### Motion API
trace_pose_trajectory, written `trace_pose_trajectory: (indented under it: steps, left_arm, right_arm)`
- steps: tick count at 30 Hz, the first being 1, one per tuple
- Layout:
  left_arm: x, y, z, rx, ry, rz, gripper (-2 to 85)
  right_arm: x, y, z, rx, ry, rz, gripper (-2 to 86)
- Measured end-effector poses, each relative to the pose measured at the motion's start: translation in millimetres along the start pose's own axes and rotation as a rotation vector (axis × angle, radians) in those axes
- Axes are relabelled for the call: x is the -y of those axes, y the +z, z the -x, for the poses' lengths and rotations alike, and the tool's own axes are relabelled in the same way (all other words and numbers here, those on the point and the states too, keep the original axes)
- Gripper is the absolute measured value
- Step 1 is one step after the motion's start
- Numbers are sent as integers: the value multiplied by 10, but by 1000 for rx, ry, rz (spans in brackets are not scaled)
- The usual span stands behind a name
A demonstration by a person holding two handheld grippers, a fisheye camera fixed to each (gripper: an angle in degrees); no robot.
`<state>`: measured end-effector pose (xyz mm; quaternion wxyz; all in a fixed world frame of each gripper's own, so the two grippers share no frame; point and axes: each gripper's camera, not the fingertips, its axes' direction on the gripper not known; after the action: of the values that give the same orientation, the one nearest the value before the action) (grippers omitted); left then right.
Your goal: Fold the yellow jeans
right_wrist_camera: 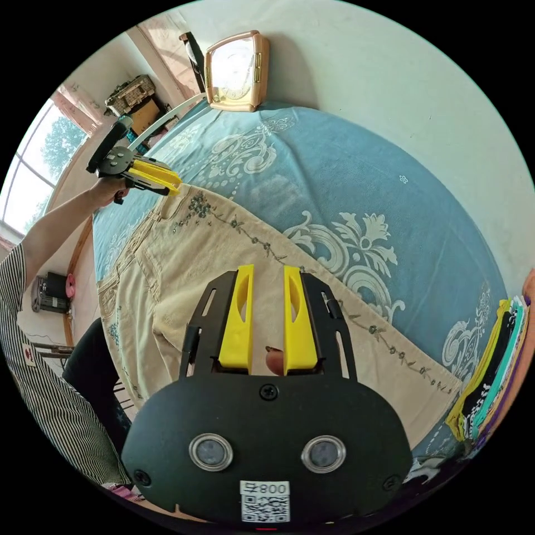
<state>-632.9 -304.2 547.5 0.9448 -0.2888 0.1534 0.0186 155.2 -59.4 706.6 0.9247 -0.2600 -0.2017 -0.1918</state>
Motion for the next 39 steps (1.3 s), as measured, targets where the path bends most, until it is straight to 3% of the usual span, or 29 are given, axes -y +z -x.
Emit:
trace_pose_trajectory:
  steps: [7, 17, 31, 39]
  left_arm:
    - [496, 126, -82, 11, 44, 63, 81]
    - [940, 205, -121, -53, 20, 56, 74]
    - [1467, 226, -516, 26, 128, 156, 89]
    - [1553, 301, -585, -57, 113, 159, 79]
  right_arm:
    - [489, 224, 45, -140, -103, 149, 88]
    - [790, 371, 290, -128, -184, 286, 80]
    - [803, 398, 620, -159, -179, 254, 77]
    - [768, 437, 716, -139, -171, 257, 75]
